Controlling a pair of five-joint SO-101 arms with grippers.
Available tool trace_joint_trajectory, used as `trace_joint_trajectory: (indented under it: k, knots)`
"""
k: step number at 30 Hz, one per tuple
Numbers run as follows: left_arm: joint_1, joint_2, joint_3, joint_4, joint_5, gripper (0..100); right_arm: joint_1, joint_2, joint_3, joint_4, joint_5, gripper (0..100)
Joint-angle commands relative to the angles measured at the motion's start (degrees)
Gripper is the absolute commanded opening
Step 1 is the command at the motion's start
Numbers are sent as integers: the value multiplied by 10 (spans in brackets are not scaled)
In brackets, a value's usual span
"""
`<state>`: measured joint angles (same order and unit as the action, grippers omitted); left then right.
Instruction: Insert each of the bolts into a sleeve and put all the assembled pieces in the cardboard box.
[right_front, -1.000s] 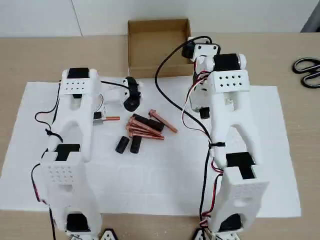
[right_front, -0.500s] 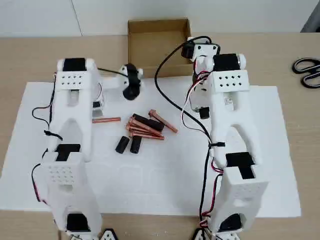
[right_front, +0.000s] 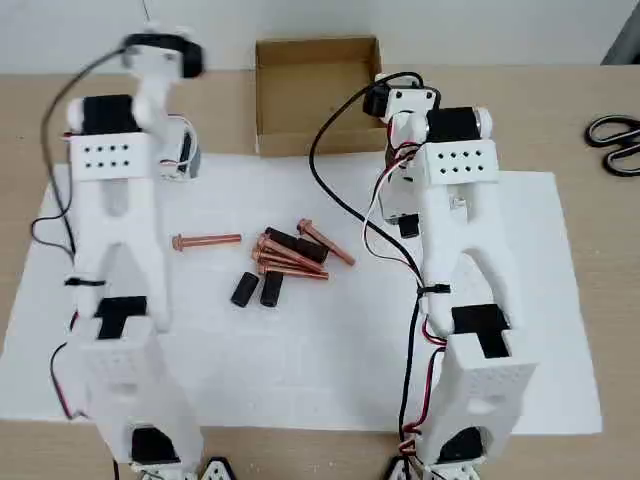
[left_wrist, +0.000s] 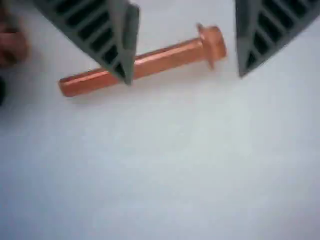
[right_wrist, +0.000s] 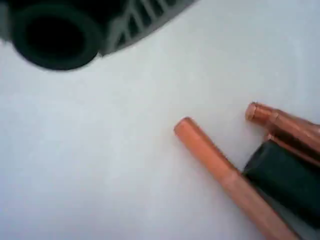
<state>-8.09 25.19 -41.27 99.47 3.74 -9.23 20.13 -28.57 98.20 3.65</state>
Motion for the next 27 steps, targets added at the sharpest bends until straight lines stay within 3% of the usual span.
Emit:
trace_joint_trajectory:
  k: [1, 7, 10, 18, 27]
  knots:
    - [-4, -89, 95, 9, 223, 133, 0, -40, -32, 7, 1, 3]
    - [-18, -121, 235, -33, 438, 133, 0, -40, -32, 7, -3, 3]
    - [-21, -121, 281, -66, 509, 134, 0, -40, -32, 7, -14, 3]
    - [-19, -58, 330, -162, 569, 134, 0, -40, -32, 7, -15, 3]
    - [-10, 3, 330, -185, 598, 134, 0, -39, -32, 7, -15, 3]
